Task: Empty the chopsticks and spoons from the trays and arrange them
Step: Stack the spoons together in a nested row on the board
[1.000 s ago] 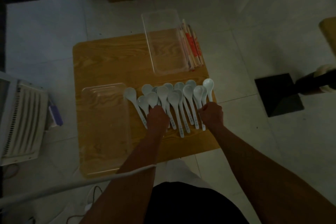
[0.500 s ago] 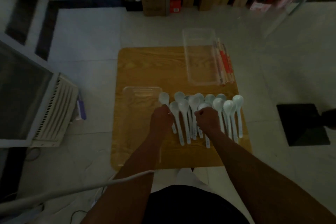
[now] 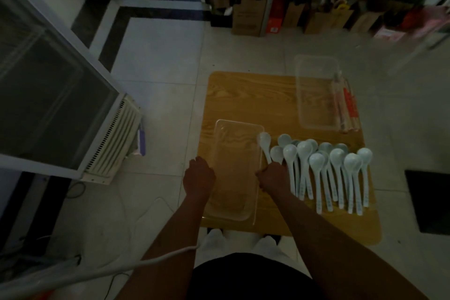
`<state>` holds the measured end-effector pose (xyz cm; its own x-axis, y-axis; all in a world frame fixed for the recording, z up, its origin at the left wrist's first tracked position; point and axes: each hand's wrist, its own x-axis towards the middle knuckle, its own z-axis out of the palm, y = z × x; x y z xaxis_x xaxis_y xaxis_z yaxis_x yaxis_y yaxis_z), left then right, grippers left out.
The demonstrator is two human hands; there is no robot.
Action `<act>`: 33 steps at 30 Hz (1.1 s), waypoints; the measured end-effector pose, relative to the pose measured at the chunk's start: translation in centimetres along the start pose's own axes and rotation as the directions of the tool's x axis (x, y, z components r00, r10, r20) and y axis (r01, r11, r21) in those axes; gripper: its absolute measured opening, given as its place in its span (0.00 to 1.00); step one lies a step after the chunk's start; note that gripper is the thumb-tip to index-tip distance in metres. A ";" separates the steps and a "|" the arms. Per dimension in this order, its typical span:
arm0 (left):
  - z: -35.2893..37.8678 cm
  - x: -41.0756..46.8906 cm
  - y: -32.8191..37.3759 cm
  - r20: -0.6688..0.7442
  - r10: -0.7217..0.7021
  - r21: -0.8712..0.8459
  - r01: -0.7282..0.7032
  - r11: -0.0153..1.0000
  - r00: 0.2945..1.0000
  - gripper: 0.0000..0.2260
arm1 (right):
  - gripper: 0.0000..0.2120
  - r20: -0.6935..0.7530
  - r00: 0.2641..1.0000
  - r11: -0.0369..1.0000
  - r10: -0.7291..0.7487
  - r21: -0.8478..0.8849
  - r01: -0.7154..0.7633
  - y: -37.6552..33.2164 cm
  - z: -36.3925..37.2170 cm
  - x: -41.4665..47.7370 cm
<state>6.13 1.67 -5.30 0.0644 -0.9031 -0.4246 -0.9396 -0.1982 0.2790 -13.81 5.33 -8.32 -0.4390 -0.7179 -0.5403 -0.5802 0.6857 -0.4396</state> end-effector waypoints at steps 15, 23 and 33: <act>-0.8 7.6 1.8 -0.064 -0.012 -0.136 0.004 0.991 0.998 0.04 | 0.12 -0.115 0.993 0.998 0.015 0.069 -0.007 -4.7 -1.1 6.1; -3.1 16.4 5.2 -0.169 0.015 -0.193 -0.048 0.980 0.985 0.07 | 0.11 -0.166 0.986 0.992 0.019 0.124 0.002 -9.8 -3.1 14.8; -5.4 26.5 9.7 -0.262 -0.032 -0.278 -0.043 0.960 0.965 0.09 | 0.08 -0.231 0.973 0.967 0.024 0.252 0.036 -15.0 -5.6 23.5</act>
<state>0.55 -26.28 -9.20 0.1805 -0.9645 -0.1929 -0.8113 -0.2569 0.5252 -19.22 -22.49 -10.42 -0.5995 -0.7098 -0.3699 -0.4039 0.6672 -0.6258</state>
